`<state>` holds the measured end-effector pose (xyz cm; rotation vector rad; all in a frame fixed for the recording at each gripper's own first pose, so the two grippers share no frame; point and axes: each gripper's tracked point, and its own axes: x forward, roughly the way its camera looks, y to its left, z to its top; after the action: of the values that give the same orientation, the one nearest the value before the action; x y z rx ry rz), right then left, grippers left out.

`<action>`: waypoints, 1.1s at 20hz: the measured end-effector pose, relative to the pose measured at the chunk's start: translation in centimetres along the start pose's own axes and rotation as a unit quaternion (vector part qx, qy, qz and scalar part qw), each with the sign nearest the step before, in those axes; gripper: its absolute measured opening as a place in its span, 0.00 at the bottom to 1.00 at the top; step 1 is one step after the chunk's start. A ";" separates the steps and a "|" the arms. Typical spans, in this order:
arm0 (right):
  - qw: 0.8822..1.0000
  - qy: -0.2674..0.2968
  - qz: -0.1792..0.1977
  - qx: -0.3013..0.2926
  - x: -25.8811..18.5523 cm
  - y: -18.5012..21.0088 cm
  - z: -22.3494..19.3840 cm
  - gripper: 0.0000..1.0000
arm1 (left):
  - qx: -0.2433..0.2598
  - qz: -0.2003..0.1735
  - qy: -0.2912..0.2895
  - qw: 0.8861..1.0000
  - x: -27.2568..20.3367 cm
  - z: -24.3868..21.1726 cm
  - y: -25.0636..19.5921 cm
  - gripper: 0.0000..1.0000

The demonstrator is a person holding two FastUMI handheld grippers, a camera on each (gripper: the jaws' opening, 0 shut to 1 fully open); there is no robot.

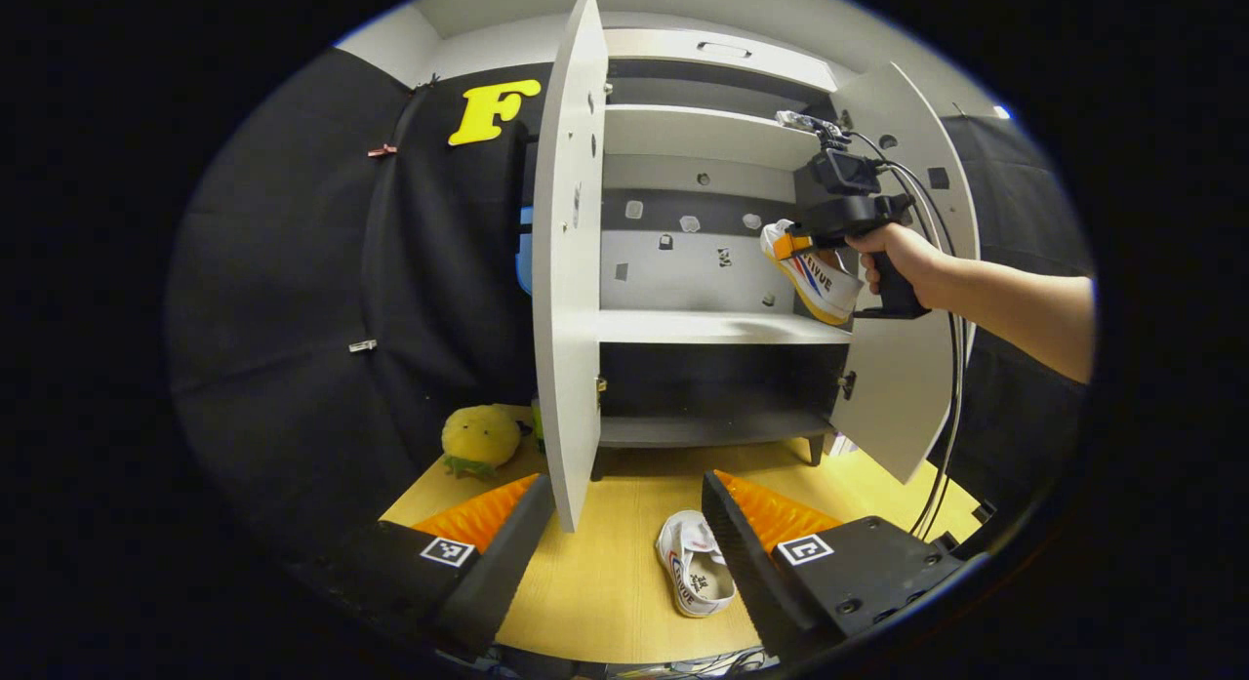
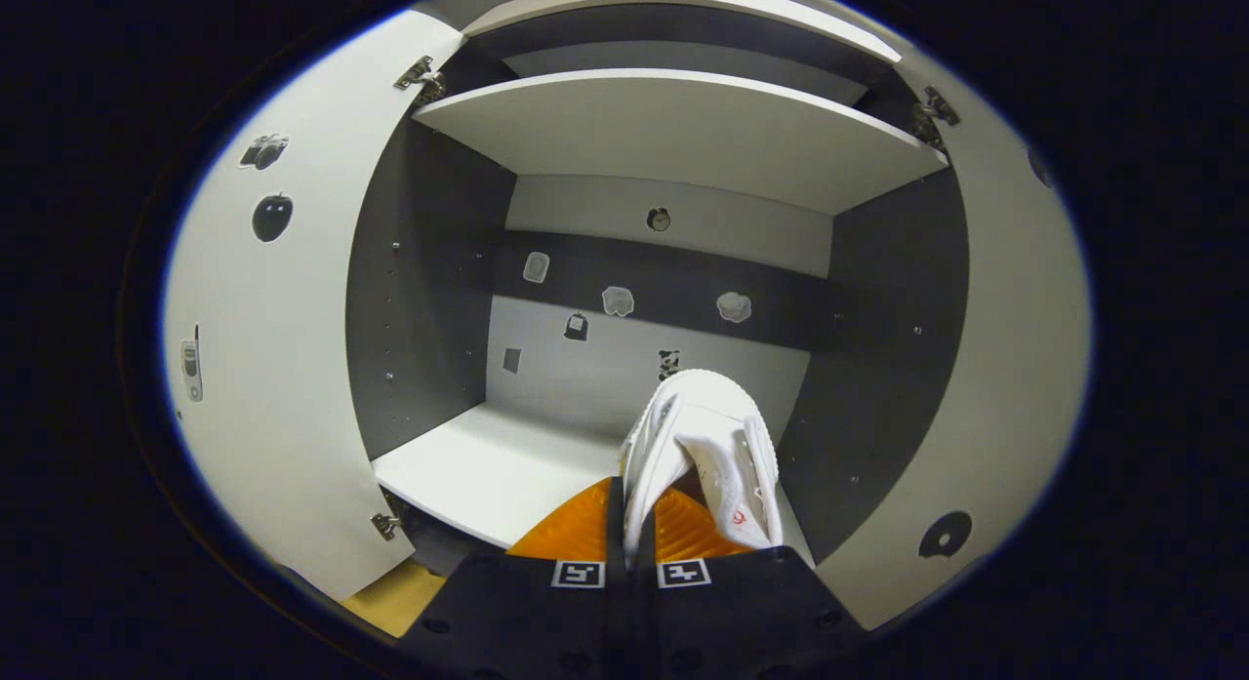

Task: Grab one shoe with the right hand and put it into the shoe cabinet, grab the other shoe with the left hand and put it into the shoe cabinet; then close the right door with the right hand and the left door with the left hand.

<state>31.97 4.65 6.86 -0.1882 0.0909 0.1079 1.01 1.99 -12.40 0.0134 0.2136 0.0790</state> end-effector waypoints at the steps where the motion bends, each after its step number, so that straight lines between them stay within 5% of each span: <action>1: 1.000 0.000 -0.001 -0.005 1.5 -0.3 0.5 0.05 | 0.000 0.011 -0.001 1.000 0.3 0.4 0.2 0.96; 12: 0.994 0.102 0.015 0.026 15.8 -1.4 -4.3 0.05 | 0.000 0.087 -0.008 0.996 3.4 2.8 1.4 0.96; 22: 0.976 0.211 -0.009 0.054 20.2 -1.9 -10.6 0.10 | 0.005 0.104 -0.005 0.995 3.2 3.4 0.6 0.96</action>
<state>51.32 2.69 -5.21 -0.0998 0.5180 0.0426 4.75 2.78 -9.75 0.0454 0.2026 0.2845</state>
